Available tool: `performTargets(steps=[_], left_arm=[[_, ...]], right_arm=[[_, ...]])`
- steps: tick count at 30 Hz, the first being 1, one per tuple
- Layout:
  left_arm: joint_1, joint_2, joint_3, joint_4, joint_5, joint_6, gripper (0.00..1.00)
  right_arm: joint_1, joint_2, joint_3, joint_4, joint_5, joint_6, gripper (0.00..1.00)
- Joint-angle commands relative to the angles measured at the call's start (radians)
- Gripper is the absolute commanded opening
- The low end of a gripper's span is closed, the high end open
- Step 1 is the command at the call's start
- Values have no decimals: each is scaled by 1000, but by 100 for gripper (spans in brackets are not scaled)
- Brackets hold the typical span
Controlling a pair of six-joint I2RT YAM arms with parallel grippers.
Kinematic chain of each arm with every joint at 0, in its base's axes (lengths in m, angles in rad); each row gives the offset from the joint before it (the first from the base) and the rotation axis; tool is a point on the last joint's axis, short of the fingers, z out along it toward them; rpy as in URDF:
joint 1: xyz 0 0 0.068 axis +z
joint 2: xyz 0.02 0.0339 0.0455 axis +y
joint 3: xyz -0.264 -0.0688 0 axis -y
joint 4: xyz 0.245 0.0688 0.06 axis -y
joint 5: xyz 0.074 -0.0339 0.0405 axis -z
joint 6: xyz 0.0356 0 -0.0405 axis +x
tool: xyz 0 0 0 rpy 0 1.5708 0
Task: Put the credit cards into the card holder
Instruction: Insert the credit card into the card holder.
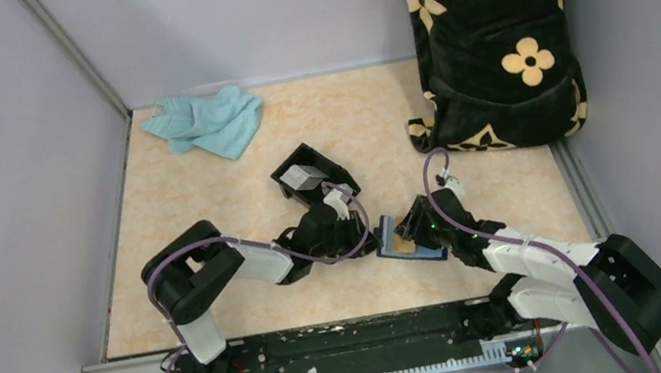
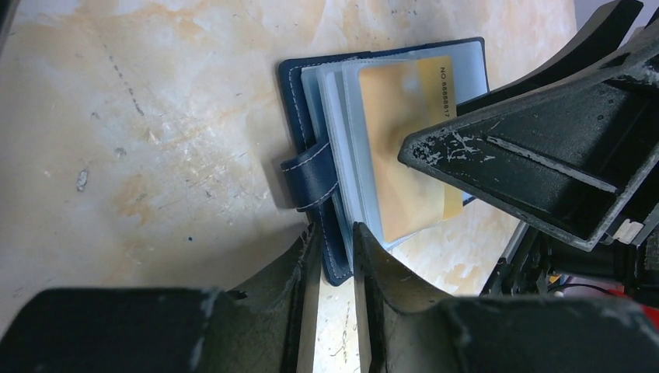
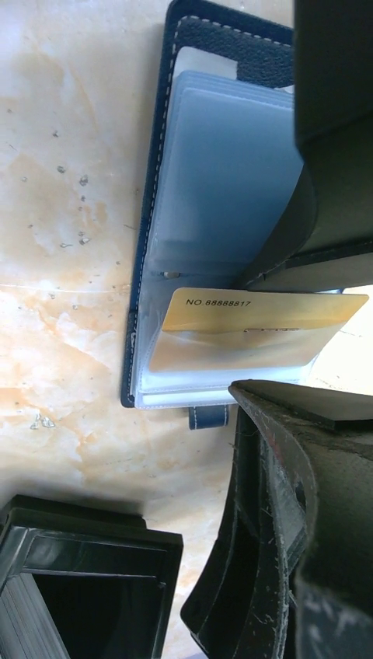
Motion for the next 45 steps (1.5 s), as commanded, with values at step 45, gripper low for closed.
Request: performTargets(steps=[45], left_arm=[[-48, 78, 148, -413, -160, -42, 8]], right_arm=[[66, -34, 73, -428, 192, -85, 66]])
